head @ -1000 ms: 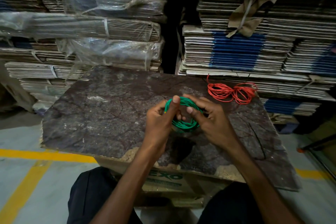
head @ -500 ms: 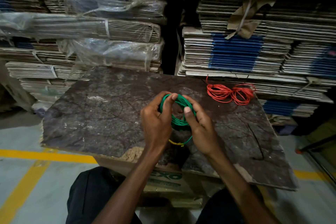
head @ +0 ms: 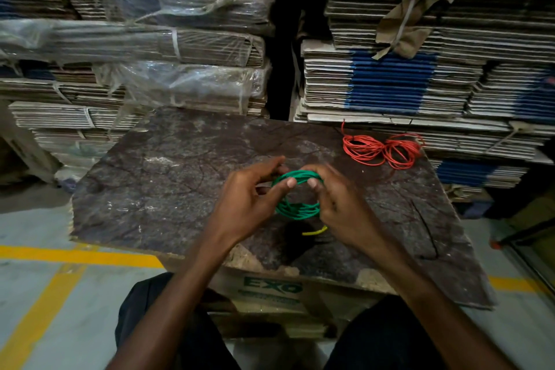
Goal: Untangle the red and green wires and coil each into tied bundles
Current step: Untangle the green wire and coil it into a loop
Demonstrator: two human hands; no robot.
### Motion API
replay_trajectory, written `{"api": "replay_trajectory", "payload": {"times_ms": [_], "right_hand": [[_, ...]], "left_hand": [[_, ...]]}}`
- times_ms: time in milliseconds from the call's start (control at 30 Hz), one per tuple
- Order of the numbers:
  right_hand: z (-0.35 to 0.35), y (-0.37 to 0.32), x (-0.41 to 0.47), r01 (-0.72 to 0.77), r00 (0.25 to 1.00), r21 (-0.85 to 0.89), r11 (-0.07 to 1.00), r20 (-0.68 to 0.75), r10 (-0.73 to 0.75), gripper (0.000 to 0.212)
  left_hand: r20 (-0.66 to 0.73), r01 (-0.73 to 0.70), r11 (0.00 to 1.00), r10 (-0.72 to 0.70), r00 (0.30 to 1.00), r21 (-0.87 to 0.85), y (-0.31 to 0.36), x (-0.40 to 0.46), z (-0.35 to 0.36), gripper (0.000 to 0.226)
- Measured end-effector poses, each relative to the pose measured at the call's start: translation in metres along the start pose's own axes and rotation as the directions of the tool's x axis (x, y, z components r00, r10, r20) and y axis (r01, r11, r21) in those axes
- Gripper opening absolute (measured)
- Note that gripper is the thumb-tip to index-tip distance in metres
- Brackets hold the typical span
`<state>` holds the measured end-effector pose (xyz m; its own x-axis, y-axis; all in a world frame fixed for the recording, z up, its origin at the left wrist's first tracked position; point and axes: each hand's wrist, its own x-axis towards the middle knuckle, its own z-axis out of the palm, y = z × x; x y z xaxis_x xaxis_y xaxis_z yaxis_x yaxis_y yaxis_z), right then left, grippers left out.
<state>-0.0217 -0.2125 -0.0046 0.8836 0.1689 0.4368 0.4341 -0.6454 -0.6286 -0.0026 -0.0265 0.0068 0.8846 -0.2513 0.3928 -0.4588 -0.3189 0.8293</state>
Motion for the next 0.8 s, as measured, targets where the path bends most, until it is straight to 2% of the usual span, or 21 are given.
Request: {"api": "replay_trajectory", "payload": {"times_ms": [67, 133, 267, 400, 533, 667, 800], "right_hand": [[0.000, -0.003, 0.001, 0.041, 0.997, -0.072, 0.997, 0.071, -0.036, 0.027], [-0.002, -0.006, 0.003, 0.059, 0.993, -0.093, 0.994, 0.104, -0.049, 0.027], [-0.006, -0.014, 0.008, 0.025, 0.999, -0.039, 0.999, 0.032, -0.023, 0.026], [0.003, -0.017, 0.008, -0.106, 0.980, 0.137, 0.985, -0.154, 0.126, 0.031], [0.024, -0.025, -0.005, -0.161, 0.948, 0.303, 0.939, -0.219, 0.233, 0.050], [0.035, -0.026, -0.006, -0.136, 0.900, 0.342, 0.930, -0.351, 0.260, 0.030], [0.031, -0.018, 0.000, -0.152, 0.886, 0.317, 0.936, -0.376, 0.271, 0.023]], "left_hand": [[0.161, -0.117, 0.966, 0.080, 0.984, 0.233, 0.001, 0.005, -0.006, 0.042], [0.235, -0.148, 0.925, 0.067, 0.970, 0.349, 0.001, 0.006, -0.005, 0.038], [0.034, -0.065, 0.929, 0.056, 0.998, 0.363, 0.000, 0.004, 0.005, 0.029], [-0.117, -0.022, 0.952, 0.060, 0.991, 0.306, 0.007, 0.009, 0.013, 0.023], [-0.254, 0.101, 0.970, -0.042, 0.966, 0.221, 0.003, 0.013, 0.017, 0.029], [-0.261, 0.183, 0.976, -0.146, 0.954, 0.122, 0.000, 0.003, 0.025, 0.031], [-0.224, 0.178, 0.983, -0.161, 0.961, 0.056, 0.002, -0.006, 0.027, 0.029]]}}
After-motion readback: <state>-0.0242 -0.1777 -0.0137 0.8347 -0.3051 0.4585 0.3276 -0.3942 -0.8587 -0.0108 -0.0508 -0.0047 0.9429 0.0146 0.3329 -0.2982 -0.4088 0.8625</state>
